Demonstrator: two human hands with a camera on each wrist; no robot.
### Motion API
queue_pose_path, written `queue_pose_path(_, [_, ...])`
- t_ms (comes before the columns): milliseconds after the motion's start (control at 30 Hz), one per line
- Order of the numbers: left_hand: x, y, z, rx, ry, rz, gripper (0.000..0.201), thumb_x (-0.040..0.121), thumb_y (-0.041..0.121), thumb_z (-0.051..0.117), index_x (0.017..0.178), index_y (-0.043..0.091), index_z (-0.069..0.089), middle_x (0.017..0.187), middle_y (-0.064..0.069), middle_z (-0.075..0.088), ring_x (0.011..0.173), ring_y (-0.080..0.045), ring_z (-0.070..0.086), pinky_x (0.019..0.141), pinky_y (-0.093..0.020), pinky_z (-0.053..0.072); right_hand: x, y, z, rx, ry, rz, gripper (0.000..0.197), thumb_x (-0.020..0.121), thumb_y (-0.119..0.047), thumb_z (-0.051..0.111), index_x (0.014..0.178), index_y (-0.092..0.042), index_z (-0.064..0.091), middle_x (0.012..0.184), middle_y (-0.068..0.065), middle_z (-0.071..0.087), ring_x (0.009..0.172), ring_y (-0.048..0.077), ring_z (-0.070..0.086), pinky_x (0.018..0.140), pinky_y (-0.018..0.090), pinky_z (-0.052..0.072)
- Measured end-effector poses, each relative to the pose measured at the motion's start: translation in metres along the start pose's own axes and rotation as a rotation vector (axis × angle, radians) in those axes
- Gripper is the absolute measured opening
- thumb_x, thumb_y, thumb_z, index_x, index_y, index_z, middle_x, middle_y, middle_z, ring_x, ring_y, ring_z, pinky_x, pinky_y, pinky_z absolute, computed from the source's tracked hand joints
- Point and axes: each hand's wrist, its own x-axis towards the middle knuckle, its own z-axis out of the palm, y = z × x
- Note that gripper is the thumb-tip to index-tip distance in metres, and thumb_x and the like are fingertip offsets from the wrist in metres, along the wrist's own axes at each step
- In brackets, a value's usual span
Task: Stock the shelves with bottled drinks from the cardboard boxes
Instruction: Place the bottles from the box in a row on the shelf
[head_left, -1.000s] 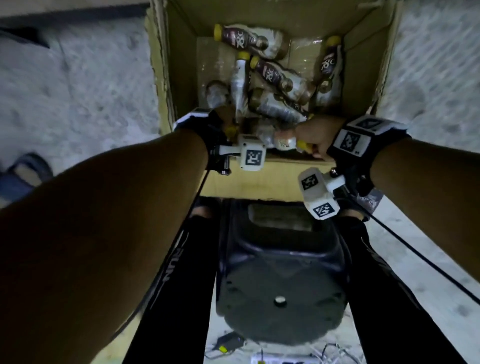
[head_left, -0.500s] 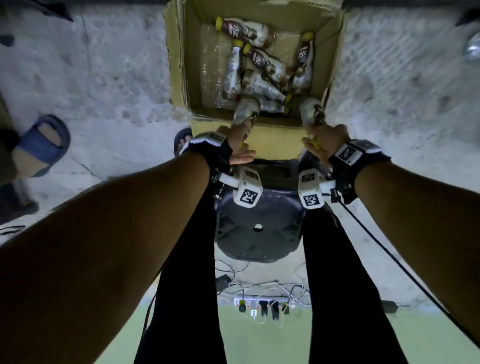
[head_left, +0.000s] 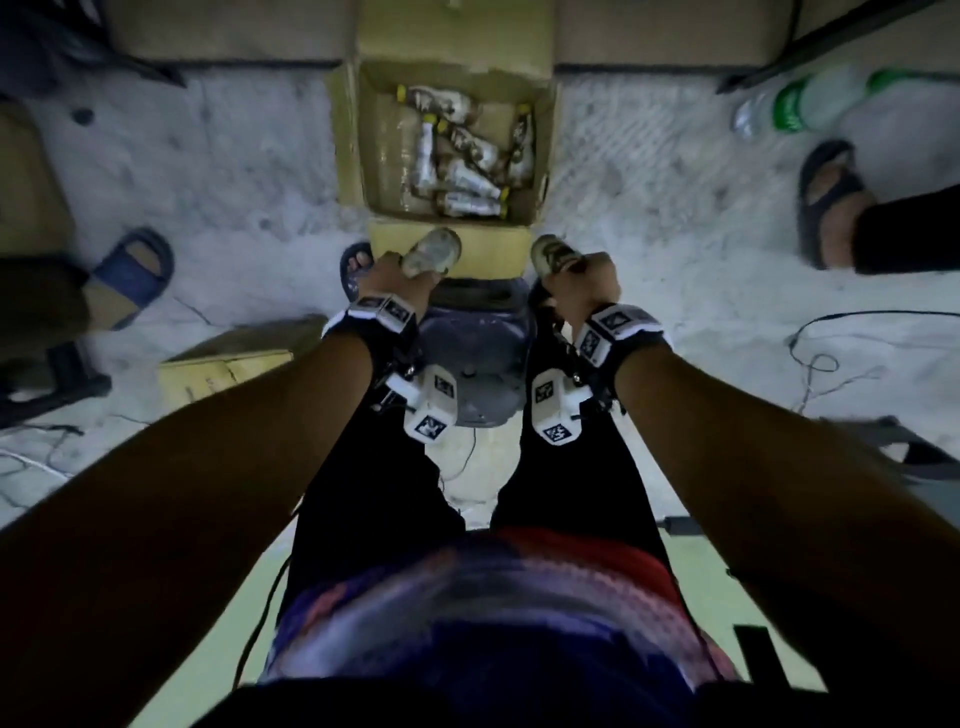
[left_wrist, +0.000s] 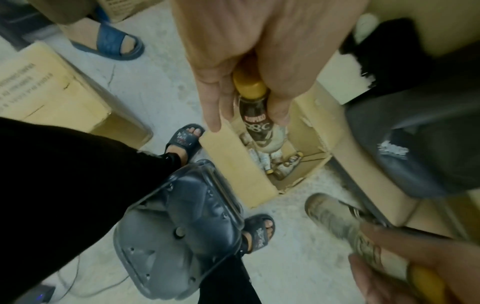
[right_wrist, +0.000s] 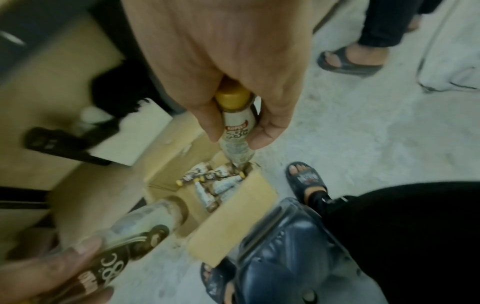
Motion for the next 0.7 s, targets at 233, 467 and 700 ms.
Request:
queue_pose_path(233, [-0.08,0.056,-0.077,-0.21,0.298,0.31,0.042,0.079,0.021,0.074,0.119,0.017,0.062,0.113,-0.006,0.07,0.102,-0.024,0.066,0.091,-0.033,0.053,-0.097,-0.083,-0.054,0.003,0.0,-0.377,0.043,0.074,-0.028,0.076,0.111,-0.014,0.061,0.107,0.008,0.068,0.1,0.027,0.063,0.087,0.035,0.053])
queue_pose_path(467, [-0.14,0.126,-0.157,-0.536,0.524,0.505,0.05,0.071,0.02,0.079,0.117,0.027,0.058,0.1,0.002,0.069,0.086,-0.015,0.063,0.079,-0.027,0.053,-0.185,-0.163,-0.122,0.269,0.107,-0.777,0.053,0.069,-0.017,0.084,0.116,-0.02,0.058,0.1,-0.004,0.067,0.091,0.012,0.064,0.079,0.022,0.05])
queue_pose_path(700, [-0.207,0.199,-0.26,-0.972,0.66,0.803,0.039,0.068,0.017,0.082,0.104,0.018,0.069,0.093,0.006,0.071,0.088,-0.011,0.067,0.082,-0.021,0.053,-0.262,-0.24,-0.205,0.422,0.276,-1.175,0.049,0.071,-0.037,0.079,0.114,-0.018,0.066,0.103,0.002,0.06,0.089,0.007,0.061,0.082,0.024,0.053])
